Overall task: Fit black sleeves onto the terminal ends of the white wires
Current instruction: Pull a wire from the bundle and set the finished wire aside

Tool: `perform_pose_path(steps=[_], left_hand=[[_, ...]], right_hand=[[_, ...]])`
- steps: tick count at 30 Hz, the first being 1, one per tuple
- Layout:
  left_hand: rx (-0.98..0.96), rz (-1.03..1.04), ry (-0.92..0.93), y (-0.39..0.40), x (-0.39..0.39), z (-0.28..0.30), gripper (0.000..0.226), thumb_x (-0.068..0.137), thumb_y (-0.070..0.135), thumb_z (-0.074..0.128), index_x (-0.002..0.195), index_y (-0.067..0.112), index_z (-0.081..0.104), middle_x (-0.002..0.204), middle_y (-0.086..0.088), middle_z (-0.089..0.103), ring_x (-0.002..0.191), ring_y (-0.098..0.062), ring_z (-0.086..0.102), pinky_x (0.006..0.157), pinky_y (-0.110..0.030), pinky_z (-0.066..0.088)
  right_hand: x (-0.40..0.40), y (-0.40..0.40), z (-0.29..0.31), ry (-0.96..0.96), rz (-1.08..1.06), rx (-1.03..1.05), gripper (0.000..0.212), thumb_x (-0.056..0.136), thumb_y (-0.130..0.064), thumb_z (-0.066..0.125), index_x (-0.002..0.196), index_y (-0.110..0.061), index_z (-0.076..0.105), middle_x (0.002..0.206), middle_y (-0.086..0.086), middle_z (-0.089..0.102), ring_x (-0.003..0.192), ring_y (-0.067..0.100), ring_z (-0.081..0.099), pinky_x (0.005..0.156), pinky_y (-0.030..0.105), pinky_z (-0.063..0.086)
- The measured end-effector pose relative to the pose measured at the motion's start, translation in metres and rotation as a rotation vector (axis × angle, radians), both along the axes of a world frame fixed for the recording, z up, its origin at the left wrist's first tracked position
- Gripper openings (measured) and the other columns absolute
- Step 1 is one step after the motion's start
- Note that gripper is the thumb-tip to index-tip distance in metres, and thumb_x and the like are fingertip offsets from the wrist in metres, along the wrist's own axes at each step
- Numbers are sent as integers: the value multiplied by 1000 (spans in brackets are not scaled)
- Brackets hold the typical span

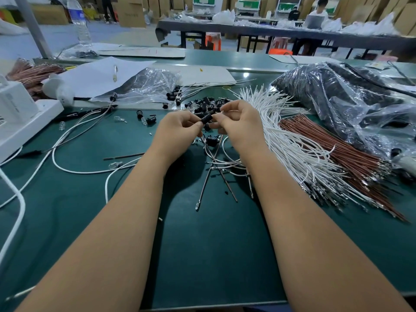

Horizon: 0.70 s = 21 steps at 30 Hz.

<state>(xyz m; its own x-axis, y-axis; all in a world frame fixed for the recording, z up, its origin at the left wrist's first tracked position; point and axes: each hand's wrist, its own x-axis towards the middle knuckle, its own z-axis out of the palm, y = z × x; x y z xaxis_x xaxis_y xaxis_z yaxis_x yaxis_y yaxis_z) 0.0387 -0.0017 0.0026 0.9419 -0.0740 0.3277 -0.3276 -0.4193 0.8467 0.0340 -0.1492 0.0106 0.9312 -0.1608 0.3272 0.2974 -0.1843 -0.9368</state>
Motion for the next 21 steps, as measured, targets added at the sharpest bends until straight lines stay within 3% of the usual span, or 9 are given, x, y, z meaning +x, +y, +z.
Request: perform_pose_path(steps=[6,11,21], left_hand=[[-25,-27,11,0,1,-1,9,90,14,61,87,12,70,72,-4,71,60,-12,53,66,-32,49],[-54,-68,1,-2,-2,0,9,89,12,62,87,13,70,73,-9,71,62,-17,54,65,-33,48],[-72,-86,-18,-4,-4,2,7,88,10,64,87,12,71,72,-11,70,61,-15,54,63,-26,46]], right_hand=[[-3,-4,4,56,-28,111,16,86,-18,72,79,-18,58,71,-1,64,55,7,62,53,17,45],[-4,-6,7,195,77,389,12,87,-9,70,81,-11,59,58,-2,59,45,6,54,46,18,45],[-4,-7,7,179,95,352,19,84,-6,72,77,-12,56,55,-3,59,46,6,53,45,19,44]])
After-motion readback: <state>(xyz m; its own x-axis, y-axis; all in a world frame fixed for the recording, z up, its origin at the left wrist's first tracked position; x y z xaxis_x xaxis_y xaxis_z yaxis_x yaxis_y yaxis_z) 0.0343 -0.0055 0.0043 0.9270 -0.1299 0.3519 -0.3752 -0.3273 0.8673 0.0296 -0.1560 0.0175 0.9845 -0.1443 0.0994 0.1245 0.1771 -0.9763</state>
